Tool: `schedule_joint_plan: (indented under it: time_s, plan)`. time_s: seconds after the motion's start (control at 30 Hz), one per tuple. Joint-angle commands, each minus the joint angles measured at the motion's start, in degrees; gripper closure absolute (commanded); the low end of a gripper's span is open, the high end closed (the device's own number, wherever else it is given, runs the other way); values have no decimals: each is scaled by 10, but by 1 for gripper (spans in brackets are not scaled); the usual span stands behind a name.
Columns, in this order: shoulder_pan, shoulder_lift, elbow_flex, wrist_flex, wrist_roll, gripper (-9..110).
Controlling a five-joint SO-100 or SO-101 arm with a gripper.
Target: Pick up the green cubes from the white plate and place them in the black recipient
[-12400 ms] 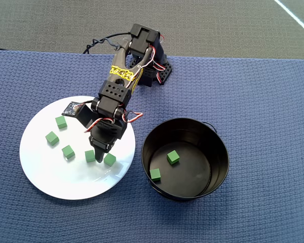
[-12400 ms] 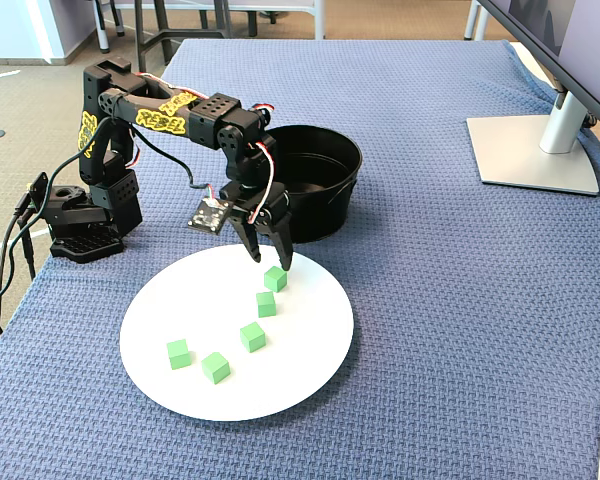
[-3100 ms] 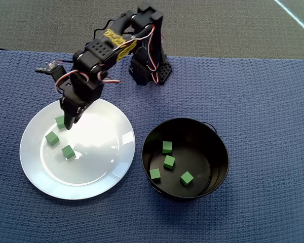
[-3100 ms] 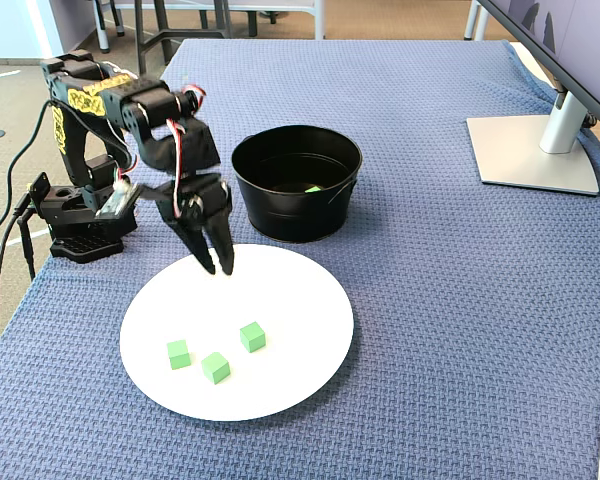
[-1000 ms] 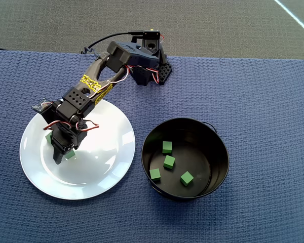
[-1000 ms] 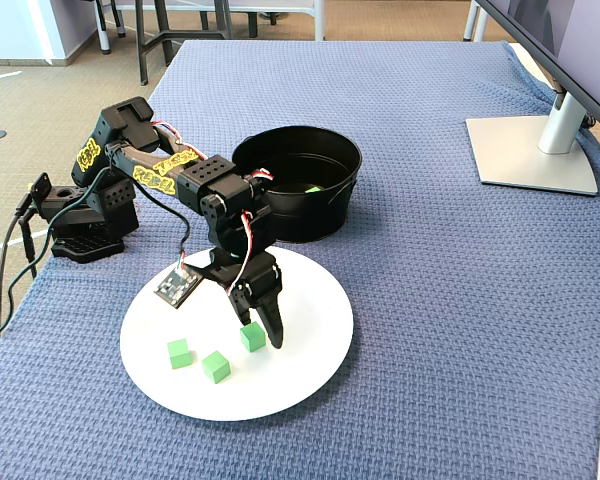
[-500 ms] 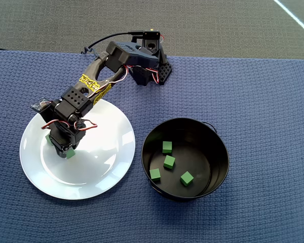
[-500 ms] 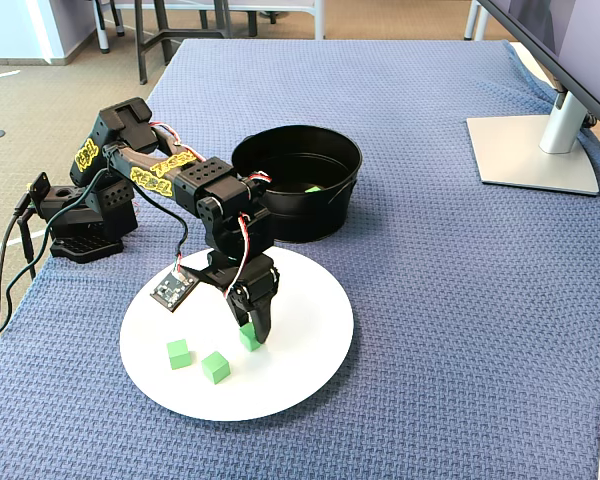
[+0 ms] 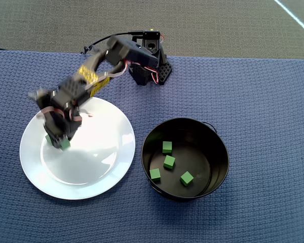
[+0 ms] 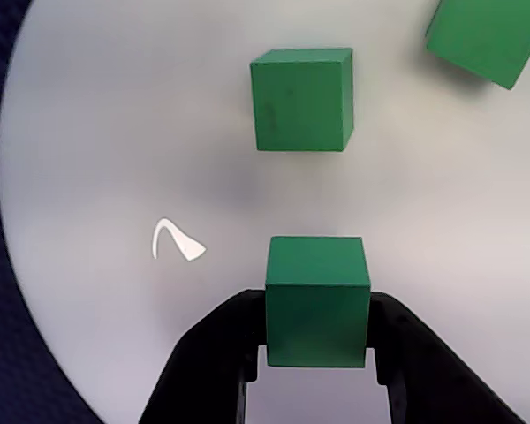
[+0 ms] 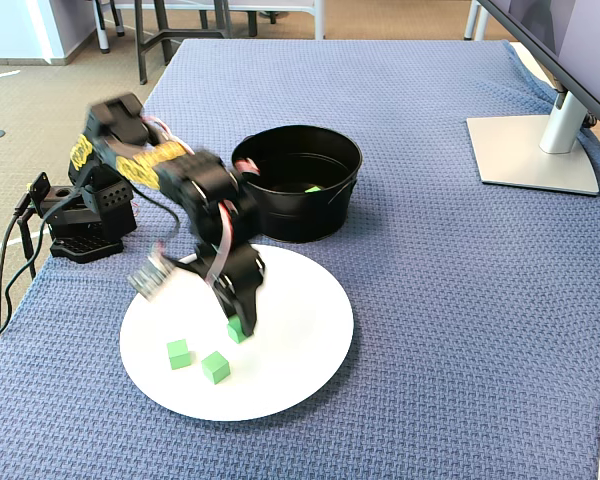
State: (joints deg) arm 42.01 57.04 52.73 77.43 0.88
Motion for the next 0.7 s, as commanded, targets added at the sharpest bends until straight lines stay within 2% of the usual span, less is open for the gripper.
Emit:
schedule_joint_plan:
  time_s: [0.0, 0.17, 0.33, 0.53, 0.67]
  plan:
    - [4, 198, 39, 24, 10, 102]
    - [-54, 342, 45, 89, 25, 102]
    - [-205, 468, 105, 112, 64, 102]
    - [-436, 488, 212, 48, 125, 102]
    - [-519, 437, 272, -43, 140, 102]
